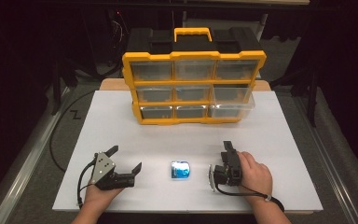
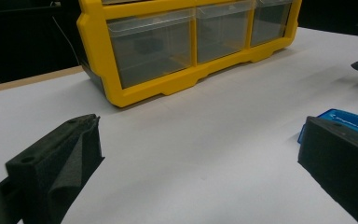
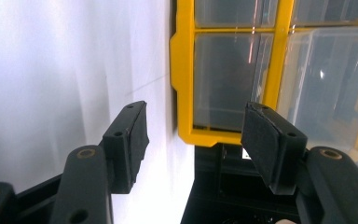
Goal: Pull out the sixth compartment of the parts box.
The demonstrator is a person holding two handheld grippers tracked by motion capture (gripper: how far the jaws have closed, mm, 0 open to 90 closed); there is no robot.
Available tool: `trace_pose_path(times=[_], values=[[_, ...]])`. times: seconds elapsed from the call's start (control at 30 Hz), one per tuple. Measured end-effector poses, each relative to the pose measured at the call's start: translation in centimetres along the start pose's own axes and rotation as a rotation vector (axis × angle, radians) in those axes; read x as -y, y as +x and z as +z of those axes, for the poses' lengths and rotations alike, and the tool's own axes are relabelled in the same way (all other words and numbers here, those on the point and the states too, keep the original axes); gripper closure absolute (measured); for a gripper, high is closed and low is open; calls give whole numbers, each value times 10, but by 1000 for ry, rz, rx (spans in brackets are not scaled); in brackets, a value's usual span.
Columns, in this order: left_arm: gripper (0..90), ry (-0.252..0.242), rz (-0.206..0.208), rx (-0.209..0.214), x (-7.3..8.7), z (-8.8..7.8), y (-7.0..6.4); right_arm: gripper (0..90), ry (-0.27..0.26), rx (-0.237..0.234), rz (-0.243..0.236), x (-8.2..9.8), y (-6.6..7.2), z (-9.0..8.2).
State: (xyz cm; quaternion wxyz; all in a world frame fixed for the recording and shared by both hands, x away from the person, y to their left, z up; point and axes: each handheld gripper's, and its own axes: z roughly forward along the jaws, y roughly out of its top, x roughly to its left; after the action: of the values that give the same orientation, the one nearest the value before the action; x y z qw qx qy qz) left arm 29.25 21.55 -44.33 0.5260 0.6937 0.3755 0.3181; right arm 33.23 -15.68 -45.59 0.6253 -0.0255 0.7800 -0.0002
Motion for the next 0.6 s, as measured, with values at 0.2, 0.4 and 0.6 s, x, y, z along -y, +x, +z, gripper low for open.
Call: trace_pose_path(times=[0.2,0.4,0.6], values=[[4,4,-3,-2,1,2,0,415,19,-11,10,8,-2,-5],[4,4,-9,-18,1,1,1,371,17,-17,33,12,-4,-6],[4,16,-20,-29,3,2,3,269,7,-38,30,13,-4,-6]])
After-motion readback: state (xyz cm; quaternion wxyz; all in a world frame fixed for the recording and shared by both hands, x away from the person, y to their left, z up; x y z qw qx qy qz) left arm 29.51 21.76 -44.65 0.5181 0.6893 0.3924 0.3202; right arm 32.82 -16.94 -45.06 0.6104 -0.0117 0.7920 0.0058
